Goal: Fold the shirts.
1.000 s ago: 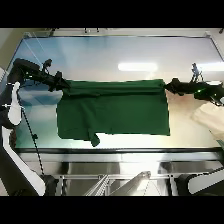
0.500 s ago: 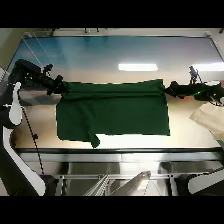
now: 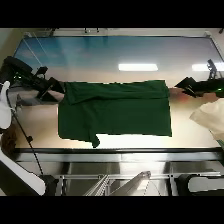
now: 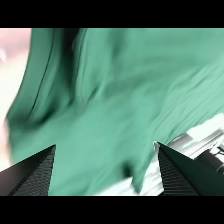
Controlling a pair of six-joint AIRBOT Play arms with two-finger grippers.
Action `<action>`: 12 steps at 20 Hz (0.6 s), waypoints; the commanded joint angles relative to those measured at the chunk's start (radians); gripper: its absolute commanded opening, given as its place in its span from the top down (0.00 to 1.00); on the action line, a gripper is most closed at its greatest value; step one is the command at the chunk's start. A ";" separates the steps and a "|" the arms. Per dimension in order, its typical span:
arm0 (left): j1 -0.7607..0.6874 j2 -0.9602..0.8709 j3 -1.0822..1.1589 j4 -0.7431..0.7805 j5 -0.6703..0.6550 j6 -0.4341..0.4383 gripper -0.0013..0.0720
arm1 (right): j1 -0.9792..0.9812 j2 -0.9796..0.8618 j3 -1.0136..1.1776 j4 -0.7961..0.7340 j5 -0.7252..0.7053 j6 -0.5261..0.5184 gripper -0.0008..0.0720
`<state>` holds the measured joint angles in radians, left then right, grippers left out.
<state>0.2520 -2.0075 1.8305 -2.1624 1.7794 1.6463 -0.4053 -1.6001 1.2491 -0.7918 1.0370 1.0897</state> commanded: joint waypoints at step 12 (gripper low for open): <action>0.114 0.405 -0.894 0.020 -0.367 0.137 0.02 | -0.042 0.120 -0.191 -0.044 0.240 0.085 0.06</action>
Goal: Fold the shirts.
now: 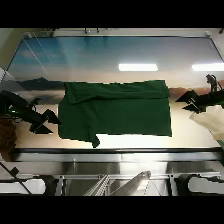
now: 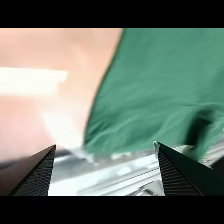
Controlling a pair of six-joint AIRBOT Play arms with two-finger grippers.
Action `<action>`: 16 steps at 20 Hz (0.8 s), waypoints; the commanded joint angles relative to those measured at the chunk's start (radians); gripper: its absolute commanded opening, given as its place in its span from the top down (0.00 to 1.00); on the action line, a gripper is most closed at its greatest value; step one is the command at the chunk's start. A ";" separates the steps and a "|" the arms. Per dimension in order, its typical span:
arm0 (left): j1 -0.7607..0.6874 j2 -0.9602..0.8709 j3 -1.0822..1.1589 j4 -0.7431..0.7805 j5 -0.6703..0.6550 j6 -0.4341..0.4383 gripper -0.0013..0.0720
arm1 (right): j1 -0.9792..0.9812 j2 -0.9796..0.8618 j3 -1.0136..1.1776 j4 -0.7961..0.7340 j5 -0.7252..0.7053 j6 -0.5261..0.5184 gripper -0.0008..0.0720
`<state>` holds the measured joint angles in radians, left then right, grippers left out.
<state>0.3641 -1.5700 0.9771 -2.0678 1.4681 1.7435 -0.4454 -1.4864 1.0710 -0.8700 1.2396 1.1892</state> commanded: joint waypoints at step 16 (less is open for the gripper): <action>-0.158 -0.130 0.086 -0.183 0.054 0.143 0.95 | -0.137 0.035 -0.342 0.008 0.006 -0.013 0.06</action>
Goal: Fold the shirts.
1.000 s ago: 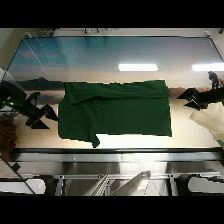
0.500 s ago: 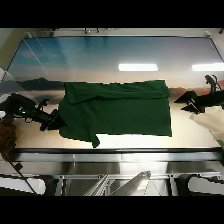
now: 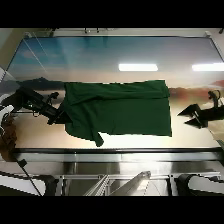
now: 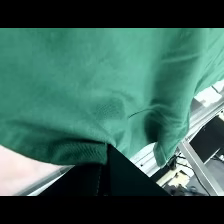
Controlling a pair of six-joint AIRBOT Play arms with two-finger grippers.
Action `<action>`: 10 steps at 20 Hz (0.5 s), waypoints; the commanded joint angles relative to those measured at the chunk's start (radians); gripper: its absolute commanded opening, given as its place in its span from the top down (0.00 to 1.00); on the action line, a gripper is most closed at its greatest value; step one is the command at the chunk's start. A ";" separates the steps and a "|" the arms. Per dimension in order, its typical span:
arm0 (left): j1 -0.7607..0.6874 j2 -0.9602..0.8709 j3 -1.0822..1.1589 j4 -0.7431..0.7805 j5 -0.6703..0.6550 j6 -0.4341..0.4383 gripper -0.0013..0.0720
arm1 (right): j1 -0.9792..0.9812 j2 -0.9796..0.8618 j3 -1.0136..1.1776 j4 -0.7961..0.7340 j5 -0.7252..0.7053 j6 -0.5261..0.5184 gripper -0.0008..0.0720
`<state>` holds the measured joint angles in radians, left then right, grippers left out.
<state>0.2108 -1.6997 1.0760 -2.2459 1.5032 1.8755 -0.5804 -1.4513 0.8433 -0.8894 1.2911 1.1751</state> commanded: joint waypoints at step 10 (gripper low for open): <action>-0.005 -0.001 0.083 -0.006 0.161 0.021 0.95 | 0.195 0.003 -0.180 0.220 0.019 -0.128 0.95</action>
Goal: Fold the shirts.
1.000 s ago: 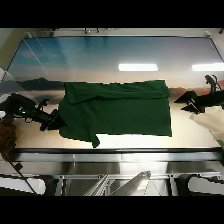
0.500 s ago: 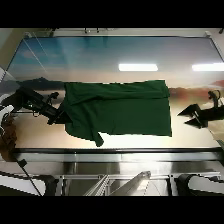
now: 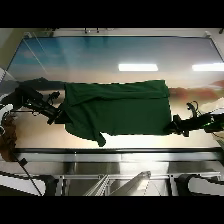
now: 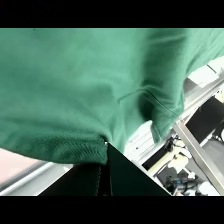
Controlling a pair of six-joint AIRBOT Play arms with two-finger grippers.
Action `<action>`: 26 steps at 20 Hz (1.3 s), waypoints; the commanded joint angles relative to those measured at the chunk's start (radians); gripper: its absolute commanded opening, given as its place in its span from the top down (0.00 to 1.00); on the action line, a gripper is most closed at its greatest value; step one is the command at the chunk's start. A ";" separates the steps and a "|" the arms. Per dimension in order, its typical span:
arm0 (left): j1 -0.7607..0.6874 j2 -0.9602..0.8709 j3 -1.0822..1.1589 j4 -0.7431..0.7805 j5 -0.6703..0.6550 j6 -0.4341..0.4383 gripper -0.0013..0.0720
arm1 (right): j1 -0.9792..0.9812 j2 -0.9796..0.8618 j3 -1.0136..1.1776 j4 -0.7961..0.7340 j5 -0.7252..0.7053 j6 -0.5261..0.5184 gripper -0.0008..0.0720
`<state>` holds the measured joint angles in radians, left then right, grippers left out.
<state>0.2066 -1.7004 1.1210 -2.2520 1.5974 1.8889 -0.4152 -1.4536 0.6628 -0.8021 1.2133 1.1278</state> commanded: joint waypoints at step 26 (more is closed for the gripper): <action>0.068 -0.051 0.410 -0.045 -0.027 -0.047 0.95 | -0.190 0.098 0.126 0.662 -0.150 -0.418 0.95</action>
<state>0.3317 -1.6234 1.3808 -2.3093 1.6398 1.8912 -0.6453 -1.2739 0.7284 -0.2165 1.1919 0.7753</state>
